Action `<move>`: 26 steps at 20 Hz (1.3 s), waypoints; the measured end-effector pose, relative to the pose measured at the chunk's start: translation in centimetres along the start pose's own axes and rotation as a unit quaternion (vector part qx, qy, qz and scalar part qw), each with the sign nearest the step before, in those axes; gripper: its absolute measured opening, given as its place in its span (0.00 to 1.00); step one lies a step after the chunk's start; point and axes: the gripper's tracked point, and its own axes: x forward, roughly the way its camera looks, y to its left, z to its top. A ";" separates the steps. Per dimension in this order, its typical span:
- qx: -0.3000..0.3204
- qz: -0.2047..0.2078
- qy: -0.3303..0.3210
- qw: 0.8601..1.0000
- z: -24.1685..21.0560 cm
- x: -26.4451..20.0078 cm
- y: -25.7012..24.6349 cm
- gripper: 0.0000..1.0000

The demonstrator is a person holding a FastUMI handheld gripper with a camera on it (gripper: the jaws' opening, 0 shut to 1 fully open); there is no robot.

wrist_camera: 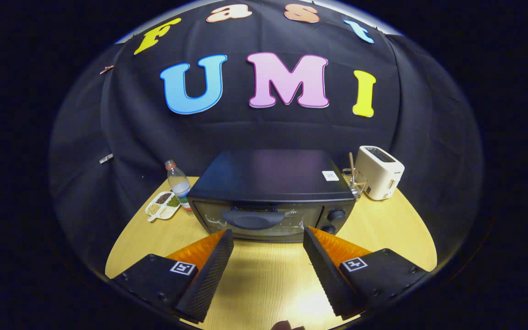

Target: Open the toaster oven, put the food inside, and close the toaster oven door.

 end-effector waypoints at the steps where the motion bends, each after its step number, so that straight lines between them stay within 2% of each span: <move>1: 0.004 -0.003 -0.014 1.000 1.1 -0.8 -0.5 0.99; 6: 0.014 -0.024 -0.088 0.996 7.6 -5.7 -3.9 0.99; 9: 0.005 -0.042 -0.144 0.989 12.0 -9.8 -6.2 0.99; 14: -0.009 -0.047 -0.211 0.976 17.3 -16.8 -8.5 0.99; 19: 0.002 -0.037 -0.229 0.973 17.9 -21.2 -9.2 0.99; 23: 0.023 -0.030 -0.228 0.973 17.5 -22.3 -10.2 0.99; 26: 0.015 -0.039 -0.233 0.971 17.7 -22.5 -11.5 0.99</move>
